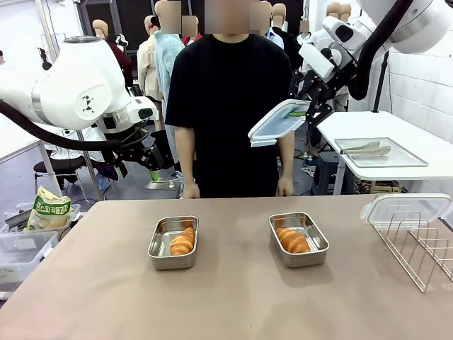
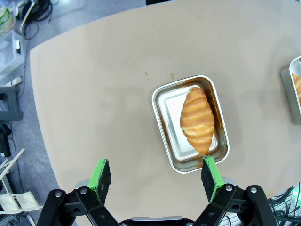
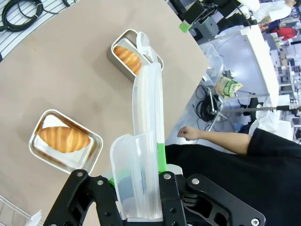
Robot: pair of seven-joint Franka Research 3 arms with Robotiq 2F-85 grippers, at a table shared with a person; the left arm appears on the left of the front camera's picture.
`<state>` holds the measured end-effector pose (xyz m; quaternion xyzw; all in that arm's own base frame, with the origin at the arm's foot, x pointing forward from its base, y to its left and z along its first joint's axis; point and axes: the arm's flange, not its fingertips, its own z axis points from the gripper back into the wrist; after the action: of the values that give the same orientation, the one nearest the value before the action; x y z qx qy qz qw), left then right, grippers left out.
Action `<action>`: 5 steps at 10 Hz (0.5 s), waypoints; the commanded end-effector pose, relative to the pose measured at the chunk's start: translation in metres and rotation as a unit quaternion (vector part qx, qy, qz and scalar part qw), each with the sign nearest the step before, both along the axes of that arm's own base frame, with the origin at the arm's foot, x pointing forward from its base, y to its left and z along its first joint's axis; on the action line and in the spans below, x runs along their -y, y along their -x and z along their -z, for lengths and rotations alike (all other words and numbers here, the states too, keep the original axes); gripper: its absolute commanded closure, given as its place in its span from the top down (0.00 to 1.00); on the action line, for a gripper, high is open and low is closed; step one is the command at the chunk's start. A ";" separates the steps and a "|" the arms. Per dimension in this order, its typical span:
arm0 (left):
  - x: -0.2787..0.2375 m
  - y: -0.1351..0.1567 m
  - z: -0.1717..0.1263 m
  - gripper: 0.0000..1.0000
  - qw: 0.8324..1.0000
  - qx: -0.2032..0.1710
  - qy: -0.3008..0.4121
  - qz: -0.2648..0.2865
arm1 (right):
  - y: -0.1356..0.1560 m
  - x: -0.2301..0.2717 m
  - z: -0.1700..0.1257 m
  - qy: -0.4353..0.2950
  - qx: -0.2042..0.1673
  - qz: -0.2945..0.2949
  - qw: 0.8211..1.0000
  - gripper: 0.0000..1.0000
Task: Place the bread in airtight containers.
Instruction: Release when the human grabs the Airtight Container lid.
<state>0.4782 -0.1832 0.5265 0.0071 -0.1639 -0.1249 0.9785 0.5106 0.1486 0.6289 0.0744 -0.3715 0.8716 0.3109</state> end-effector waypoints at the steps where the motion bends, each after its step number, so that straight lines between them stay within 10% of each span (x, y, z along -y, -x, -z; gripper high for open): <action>1: -0.002 0.000 -0.001 1.00 1.000 0.001 -0.001 -0.001 | 0.000 0.000 0.000 -0.002 0.000 -0.001 1.000 0.00; 5: -0.002 0.000 -0.001 1.00 1.000 0.001 -0.001 -0.001 | 0.000 0.000 0.000 -0.002 0.000 -0.001 1.000 0.00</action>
<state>0.4782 -0.1832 0.5265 0.0071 -0.1639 -0.1249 0.9785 0.5107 0.1483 0.6289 0.0743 -0.3715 0.8716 0.3112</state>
